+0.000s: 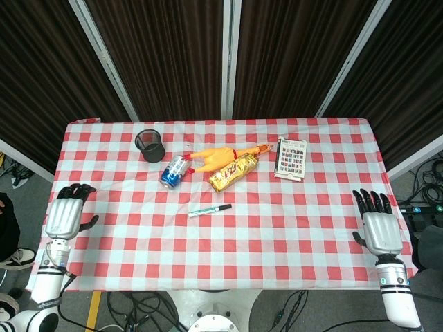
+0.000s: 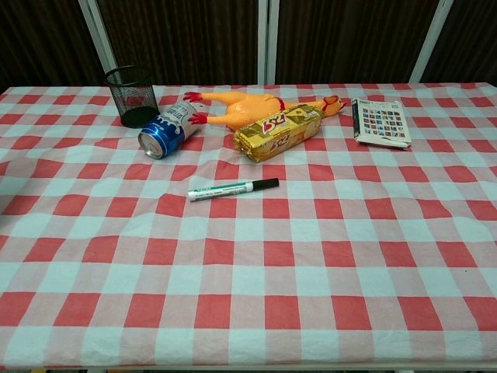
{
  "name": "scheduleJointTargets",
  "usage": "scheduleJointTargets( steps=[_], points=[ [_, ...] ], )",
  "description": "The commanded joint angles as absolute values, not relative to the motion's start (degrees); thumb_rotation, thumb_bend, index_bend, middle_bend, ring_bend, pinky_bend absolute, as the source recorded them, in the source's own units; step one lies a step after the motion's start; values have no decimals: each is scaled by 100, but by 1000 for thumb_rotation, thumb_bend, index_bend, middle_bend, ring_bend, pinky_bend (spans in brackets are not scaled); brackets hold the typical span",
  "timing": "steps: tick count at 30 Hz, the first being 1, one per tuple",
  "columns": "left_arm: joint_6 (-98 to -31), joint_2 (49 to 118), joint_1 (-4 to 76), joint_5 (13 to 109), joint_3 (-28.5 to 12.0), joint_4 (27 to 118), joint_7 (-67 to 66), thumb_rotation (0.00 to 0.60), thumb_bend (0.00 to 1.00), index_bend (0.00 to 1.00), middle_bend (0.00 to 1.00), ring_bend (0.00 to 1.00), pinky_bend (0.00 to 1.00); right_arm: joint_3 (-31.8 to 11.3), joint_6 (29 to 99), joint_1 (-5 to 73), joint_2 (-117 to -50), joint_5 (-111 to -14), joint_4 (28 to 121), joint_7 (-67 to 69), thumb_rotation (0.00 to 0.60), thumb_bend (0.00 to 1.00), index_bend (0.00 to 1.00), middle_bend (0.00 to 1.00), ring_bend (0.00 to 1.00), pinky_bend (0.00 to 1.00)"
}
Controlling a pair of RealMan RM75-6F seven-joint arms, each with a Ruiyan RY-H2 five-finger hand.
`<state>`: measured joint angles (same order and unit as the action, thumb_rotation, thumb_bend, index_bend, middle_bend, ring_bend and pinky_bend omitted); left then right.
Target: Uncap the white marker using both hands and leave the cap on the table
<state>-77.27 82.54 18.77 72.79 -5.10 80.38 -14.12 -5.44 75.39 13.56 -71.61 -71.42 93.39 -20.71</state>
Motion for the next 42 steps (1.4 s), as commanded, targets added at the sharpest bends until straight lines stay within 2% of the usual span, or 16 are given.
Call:
scheduleJointTargets(
  steps=[1, 6, 11, 19, 25, 30, 36, 42],
  points=[
    [-7704, 8256, 1875, 7280, -527, 8049, -1425, 600, 206, 264, 217, 161, 209, -542, 7525, 1352, -7162, -7149, 9303, -2047, 600, 103, 0, 43, 0, 0],
    [-7620, 8202, 1900, 7302, -580, 8194, -1389, 600, 206, 264, 217, 162, 210, -577, 7509, 1358, -7126, -7139, 9319, -1994, 600, 103, 0, 42, 0, 0],
    [-7365, 8172, 2122, 7257, -725, 8442, -1615, 600, 205, 263, 228, 164, 287, -666, 7391, 1435, -6972, -7012, 9506, -2083, 600, 103, 0, 45, 0, 0],
    [-6730, 8404, 2596, 6897, -947, 8868, -2075, 600, 207, 282, 317, 254, 354, -877, 7243, 1627, -6842, -6809, 9571, -2180, 600, 104, 0, 45, 0, 0],
    [-6347, 8914, 3107, 6010, -1279, 9261, -2958, 600, 212, 322, 393, 333, 430, -1094, 7299, 1778, -6707, -6752, 9634, -2293, 600, 104, 0, 47, 0, 0],
    [-6404, 9469, 3535, 5552, -1504, 9516, -3505, 600, 216, 396, 436, 371, 458, -1195, 7170, 1914, -6705, -6537, 9628, -2370, 600, 104, 0, 48, 0, 0],
    [-6410, 10248, 4061, 5075, -1673, 9263, -4000, 600, 220, 429, 443, 379, 460, -1118, 7051, 1991, -6845, -6428, 9534, -2440, 600, 104, 0, 45, 0, 0],
    [-6266, 10540, 4451, 4631, -1778, 9073, -4281, 600, 221, 429, 444, 380, 462, -1053, 6983, 2032, -6902, -6361, 9463, -2474, 600, 105, 0, 42, 0, 0]
  ],
)
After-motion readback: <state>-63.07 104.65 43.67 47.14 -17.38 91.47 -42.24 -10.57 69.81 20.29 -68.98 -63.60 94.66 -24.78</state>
